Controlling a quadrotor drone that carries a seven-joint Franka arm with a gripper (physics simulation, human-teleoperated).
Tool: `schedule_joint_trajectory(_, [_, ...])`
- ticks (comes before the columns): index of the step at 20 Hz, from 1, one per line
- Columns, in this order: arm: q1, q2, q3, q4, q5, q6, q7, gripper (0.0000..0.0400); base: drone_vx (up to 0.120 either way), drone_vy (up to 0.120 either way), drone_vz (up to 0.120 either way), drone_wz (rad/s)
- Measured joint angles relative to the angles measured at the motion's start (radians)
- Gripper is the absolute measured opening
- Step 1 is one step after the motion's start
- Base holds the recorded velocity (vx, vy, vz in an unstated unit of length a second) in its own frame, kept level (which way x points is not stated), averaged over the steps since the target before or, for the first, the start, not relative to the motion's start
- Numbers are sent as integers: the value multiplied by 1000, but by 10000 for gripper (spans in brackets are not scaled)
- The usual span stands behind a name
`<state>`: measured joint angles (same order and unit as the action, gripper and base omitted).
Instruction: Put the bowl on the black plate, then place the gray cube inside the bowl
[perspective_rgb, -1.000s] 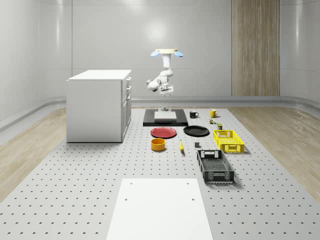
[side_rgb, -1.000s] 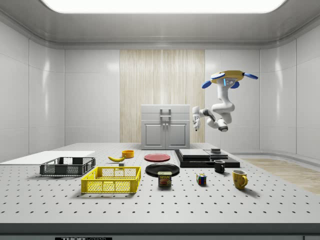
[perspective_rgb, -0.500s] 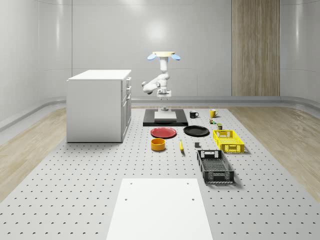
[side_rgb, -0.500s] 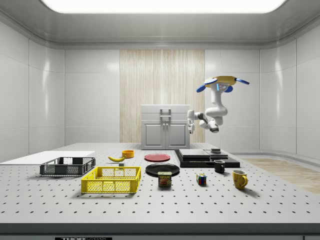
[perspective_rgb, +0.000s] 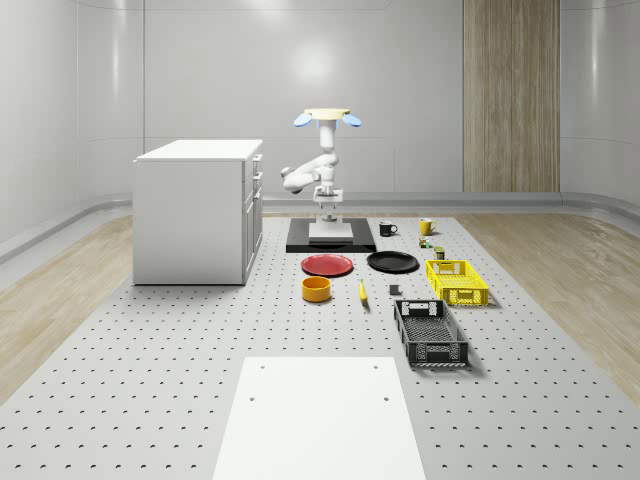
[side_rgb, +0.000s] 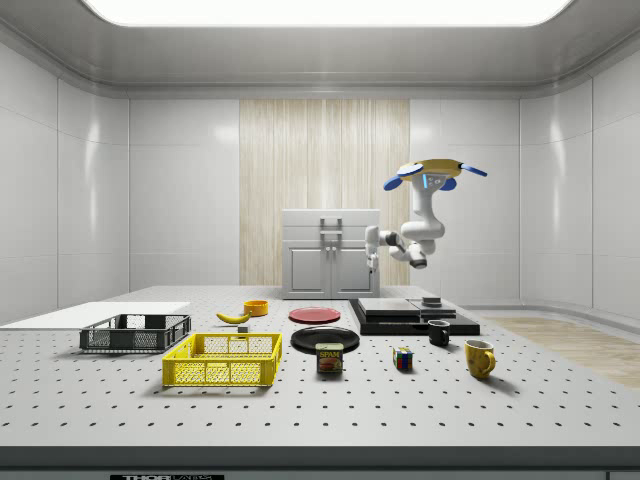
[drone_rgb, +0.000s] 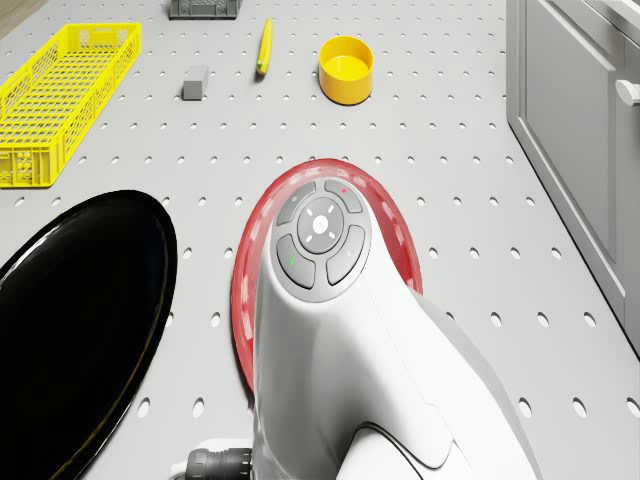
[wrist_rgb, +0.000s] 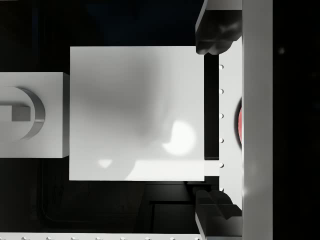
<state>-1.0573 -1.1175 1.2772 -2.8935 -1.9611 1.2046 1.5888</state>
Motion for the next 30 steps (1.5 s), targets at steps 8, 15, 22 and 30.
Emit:
schedule_joint_trajectory(8, [-17,-41,15,3,21,36,16,400,120,-15,-40,0])
schedule_joint_trajectory(15, [-29,-76,25,5,39,67,27,400,120,0,-69,0])
schedule_joint_trajectory(22, [-39,-108,35,8,56,96,36,400,120,0,-80,0])
schedule_joint_trajectory(30, [-49,-142,44,10,73,128,46,400,120,0,-60,0])
